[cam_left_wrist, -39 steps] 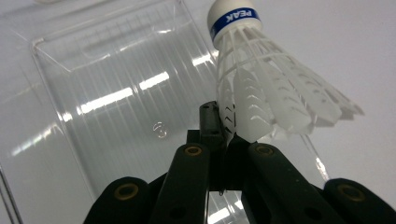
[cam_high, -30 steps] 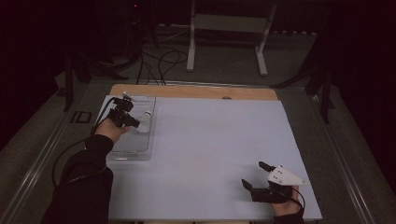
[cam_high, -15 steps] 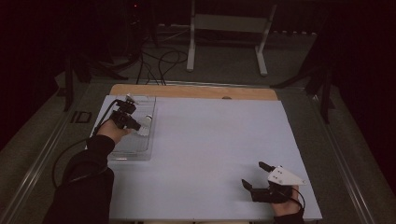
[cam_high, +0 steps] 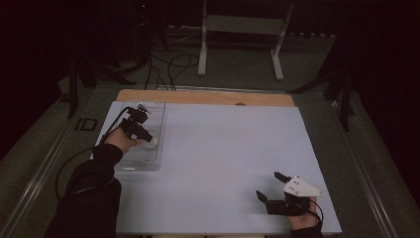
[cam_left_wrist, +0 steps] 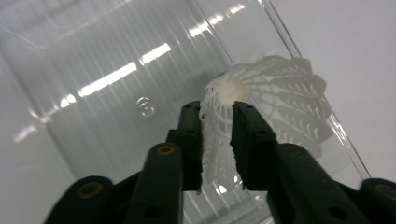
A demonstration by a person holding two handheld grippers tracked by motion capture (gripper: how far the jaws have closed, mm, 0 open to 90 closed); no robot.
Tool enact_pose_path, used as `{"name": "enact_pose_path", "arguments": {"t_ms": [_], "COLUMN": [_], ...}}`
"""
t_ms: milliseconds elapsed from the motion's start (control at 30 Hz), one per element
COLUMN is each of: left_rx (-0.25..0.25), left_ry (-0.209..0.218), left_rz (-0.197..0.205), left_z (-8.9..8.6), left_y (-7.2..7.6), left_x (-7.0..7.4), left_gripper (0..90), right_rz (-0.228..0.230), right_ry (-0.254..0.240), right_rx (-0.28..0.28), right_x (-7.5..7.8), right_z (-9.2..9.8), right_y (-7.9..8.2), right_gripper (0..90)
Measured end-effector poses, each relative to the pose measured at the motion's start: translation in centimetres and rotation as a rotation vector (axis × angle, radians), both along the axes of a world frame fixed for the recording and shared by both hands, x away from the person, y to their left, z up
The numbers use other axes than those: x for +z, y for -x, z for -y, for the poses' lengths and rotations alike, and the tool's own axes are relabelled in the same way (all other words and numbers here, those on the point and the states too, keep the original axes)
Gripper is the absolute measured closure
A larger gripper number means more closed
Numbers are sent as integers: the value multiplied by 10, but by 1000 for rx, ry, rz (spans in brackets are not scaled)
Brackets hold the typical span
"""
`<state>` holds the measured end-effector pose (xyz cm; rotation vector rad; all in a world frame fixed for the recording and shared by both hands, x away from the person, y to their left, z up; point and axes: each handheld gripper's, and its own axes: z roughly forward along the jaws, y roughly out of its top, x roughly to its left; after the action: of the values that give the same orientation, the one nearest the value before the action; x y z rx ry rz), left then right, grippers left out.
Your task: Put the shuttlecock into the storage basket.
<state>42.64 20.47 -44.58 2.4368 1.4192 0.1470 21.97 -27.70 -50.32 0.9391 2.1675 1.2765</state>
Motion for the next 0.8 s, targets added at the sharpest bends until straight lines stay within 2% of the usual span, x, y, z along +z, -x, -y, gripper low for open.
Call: {"name": "enact_pose_path", "arguments": {"t_ms": [67,133,200,233,333,367,400,433,533,600,800], "left_rx": [15,26,30,30,21,-2,-2,-2,-42,-66,-92], "left_ry": [-11,-6,-14,-26,-12,2,2,22,32,27,33], "left_rz": [28,39,45,62,77,72,72,75,71,74,76], "left_z": [0,0,1,3,7,7,7,9,14,18,26], "left_y": [1,2,3,5,8,10,10,11,14,16,18], "left_x": [6,12,15,20,27,29,29,33,36,37,38], "left_gripper": [600,515,392,336,195,150,76,76,5,4,2], "right_rz": [-2,-3,-4,-3,-3,-4,-4,-3,0,0,2], "right_ry": [-1,0,0,2,3,3,3,4,3,2,3], "right_rx": [-2,-2,-3,-2,-3,-4,-4,-4,-4,-4,-6], "right_x": [0,0,0,0,0,0,0,0,0,1,1], "right_z": [0,0,0,0,0,0,0,0,0,0,0], "right_y": [0,0,0,0,0,0,0,0,0,0,1], "right_gripper": [102,102,102,102,102,102,102,102,102,102,102]}}
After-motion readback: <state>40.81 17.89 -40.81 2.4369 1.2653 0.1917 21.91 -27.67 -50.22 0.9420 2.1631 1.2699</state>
